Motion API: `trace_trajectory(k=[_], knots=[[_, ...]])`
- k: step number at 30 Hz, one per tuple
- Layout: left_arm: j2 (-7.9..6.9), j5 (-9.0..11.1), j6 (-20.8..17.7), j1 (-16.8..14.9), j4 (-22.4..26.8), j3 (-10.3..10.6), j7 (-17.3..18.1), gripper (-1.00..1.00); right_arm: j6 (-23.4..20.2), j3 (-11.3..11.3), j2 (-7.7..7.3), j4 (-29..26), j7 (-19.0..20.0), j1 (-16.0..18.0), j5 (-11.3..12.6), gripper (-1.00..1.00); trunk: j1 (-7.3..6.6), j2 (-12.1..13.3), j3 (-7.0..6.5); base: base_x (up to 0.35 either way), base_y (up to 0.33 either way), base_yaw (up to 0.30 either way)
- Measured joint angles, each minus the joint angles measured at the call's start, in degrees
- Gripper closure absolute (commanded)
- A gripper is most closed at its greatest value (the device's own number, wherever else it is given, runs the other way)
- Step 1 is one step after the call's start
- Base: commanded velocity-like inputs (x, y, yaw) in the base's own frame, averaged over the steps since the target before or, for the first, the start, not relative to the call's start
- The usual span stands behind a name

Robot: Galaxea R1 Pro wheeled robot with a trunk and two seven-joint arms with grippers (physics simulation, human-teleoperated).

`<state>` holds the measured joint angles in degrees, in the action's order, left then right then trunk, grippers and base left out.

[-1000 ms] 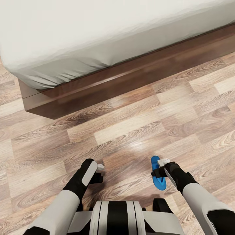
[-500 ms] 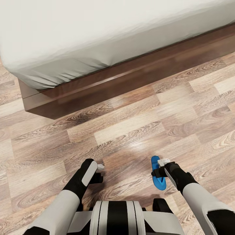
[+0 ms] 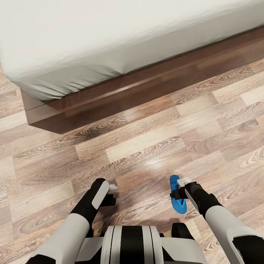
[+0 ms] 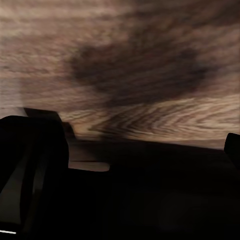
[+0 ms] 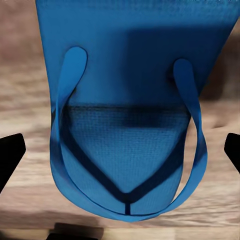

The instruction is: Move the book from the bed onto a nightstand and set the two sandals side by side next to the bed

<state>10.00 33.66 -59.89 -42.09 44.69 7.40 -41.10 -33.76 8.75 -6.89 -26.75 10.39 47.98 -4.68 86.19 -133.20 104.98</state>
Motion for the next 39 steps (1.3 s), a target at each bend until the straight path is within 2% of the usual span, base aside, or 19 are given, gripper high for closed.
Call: trace_trajectory(k=[16,25,39], knots=[[0.00,0.00,0.00,0.00,0.00,0.00,0.00,-1.00,0.38,0.00,0.00,0.32,-0.03,-0.08,0.07,-1.00,0.00,0.00,0.00,0.000,0.000,0.000],[0.00,0.00,0.00,0.00,0.00,0.00,0.00,-1.00,2.61,0.13,0.01,1.05,-0.10,-0.09,0.14,-1.00,0.00,0.00,0.00,0.000,0.000,0.000],[0.00,0.00,0.00,0.00,0.00,0.00,0.04,-1.00,3.56,0.19,-0.02,2.64,-0.12,-0.08,0.16,-1.00,0.00,0.00,0.00,0.000,0.000,0.000]])
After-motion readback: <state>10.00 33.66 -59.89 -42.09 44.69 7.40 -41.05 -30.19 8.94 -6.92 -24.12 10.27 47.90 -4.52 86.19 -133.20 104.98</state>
